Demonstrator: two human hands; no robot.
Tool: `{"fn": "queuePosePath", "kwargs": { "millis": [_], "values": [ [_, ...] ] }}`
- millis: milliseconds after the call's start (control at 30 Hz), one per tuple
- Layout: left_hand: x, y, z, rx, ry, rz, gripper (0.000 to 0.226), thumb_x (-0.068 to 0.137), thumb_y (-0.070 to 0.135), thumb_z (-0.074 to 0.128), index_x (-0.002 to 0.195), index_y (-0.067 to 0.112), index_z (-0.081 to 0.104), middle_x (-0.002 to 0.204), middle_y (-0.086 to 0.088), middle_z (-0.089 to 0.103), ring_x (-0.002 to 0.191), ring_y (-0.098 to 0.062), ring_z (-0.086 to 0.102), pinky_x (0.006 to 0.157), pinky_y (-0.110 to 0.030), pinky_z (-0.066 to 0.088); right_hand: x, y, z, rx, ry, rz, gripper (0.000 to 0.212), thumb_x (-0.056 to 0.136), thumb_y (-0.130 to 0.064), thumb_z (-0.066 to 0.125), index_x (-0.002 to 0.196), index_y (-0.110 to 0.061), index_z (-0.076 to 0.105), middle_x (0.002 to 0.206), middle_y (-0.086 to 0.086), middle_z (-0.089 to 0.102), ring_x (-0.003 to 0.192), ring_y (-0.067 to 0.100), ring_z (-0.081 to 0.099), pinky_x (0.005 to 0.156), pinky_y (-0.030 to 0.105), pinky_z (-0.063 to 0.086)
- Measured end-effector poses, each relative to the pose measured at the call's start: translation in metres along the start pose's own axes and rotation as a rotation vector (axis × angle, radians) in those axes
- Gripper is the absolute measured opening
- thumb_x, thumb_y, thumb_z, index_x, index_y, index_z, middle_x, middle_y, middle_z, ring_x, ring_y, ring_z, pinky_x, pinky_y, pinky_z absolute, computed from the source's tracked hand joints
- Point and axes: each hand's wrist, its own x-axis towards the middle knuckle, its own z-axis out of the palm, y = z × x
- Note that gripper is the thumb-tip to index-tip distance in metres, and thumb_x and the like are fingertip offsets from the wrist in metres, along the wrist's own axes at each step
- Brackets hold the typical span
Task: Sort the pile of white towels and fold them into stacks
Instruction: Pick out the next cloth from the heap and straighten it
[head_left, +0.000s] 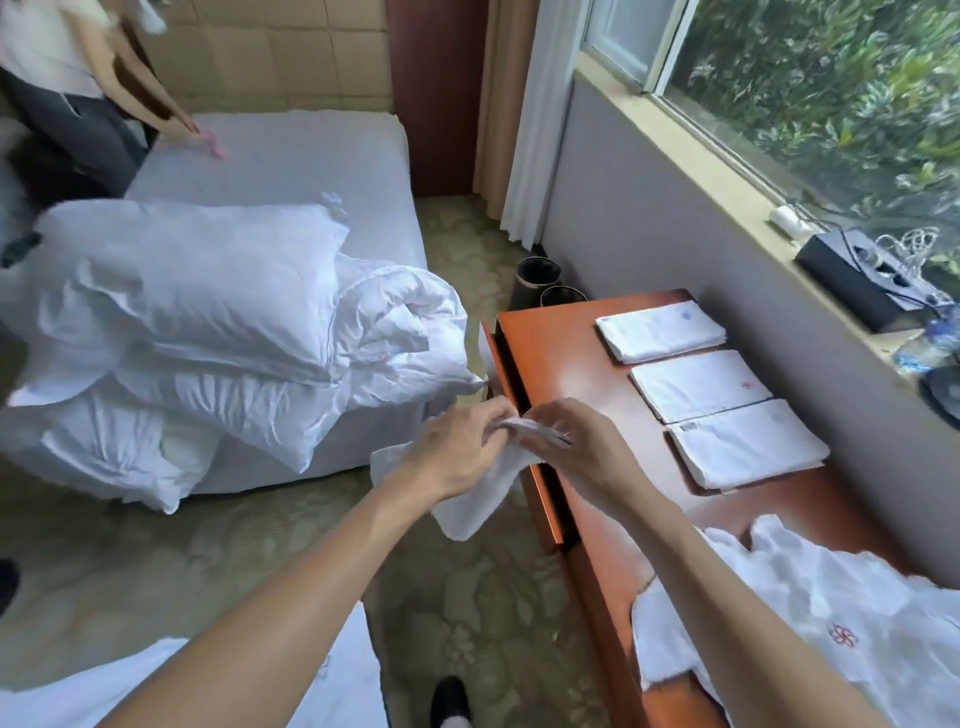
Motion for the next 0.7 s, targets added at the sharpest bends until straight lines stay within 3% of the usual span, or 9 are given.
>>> {"fn": "queuePosePath", "kwargs": {
  "millis": [100,167,300,400,533,633,700],
  "values": [
    [0.010,-0.020,-0.018,0.068,0.018,-0.011,0.009,0.103,0.039,0.056,0.102,0.034,0.062,0.090,0.010,0.068,0.086,-0.016,0.064,0.072,-0.036,0.047,0.027,-0.005,0.013,0.001,-0.030,-0.007,0.015,0.099,-0.037,0.067,0.104,-0.024,0.072,0.097,-0.010,0.069,0.091,0.007,0.064,0.078,0.038,0.056],
    [0.017,-0.038,-0.030,0.137,0.031,-0.061,0.015,0.100,0.047,0.058,0.100,0.032,0.062,0.090,0.007,0.068,0.088,-0.021,0.064,0.070,-0.035,0.043,0.047,-0.005,0.017,-0.039,-0.038,-0.035,0.015,0.101,-0.034,0.065,0.104,-0.020,0.071,0.098,-0.006,0.068,0.090,0.009,0.062,0.077,0.037,0.053],
    [0.037,-0.081,-0.045,0.230,0.051,-0.203,0.015,0.101,0.042,0.056,0.104,0.027,0.059,0.100,-0.001,0.071,0.098,-0.032,0.065,0.069,-0.037,0.038,0.086,0.002,0.018,-0.008,-0.010,-0.034,0.007,0.101,-0.023,0.065,0.101,-0.019,0.070,0.097,-0.011,0.065,0.093,-0.006,0.058,0.071,0.011,0.041],
    [0.062,-0.103,-0.044,0.220,0.050,-0.283,0.013,0.102,0.032,0.054,0.102,0.020,0.058,0.103,-0.005,0.071,0.102,-0.036,0.063,0.076,-0.041,0.046,0.110,0.023,0.017,-0.006,0.013,-0.030,0.011,0.101,-0.019,0.064,0.094,-0.028,0.063,0.094,-0.016,0.060,0.092,-0.010,0.055,0.071,0.006,0.039],
    [0.127,-0.099,-0.041,0.219,0.022,-0.229,0.018,0.101,0.035,0.055,0.096,0.018,0.059,0.097,-0.002,0.069,0.099,-0.031,0.062,0.079,-0.042,0.050,0.153,0.065,0.008,-0.045,0.044,0.018,0.005,0.102,-0.022,0.061,0.099,-0.027,0.061,0.099,-0.009,0.060,0.088,0.001,0.054,0.073,0.011,0.038],
    [0.178,-0.084,-0.040,0.213,-0.029,-0.126,0.022,0.101,0.038,0.056,0.094,0.018,0.062,0.093,0.001,0.070,0.093,-0.027,0.063,0.077,-0.041,0.050,0.191,0.091,0.008,-0.038,0.070,0.082,0.006,0.103,-0.024,0.057,0.097,-0.026,0.059,0.100,-0.007,0.060,0.093,0.012,0.056,0.075,0.030,0.043],
    [0.210,-0.080,-0.043,0.218,-0.074,-0.057,0.022,0.102,0.037,0.057,0.089,0.019,0.060,0.090,0.003,0.069,0.090,-0.024,0.062,0.078,-0.042,0.050,0.218,0.100,0.012,0.029,0.075,0.127,0.005,0.103,-0.026,0.055,0.102,-0.024,0.059,0.103,-0.007,0.061,0.096,0.013,0.057,0.079,0.032,0.046]
  ]
}}
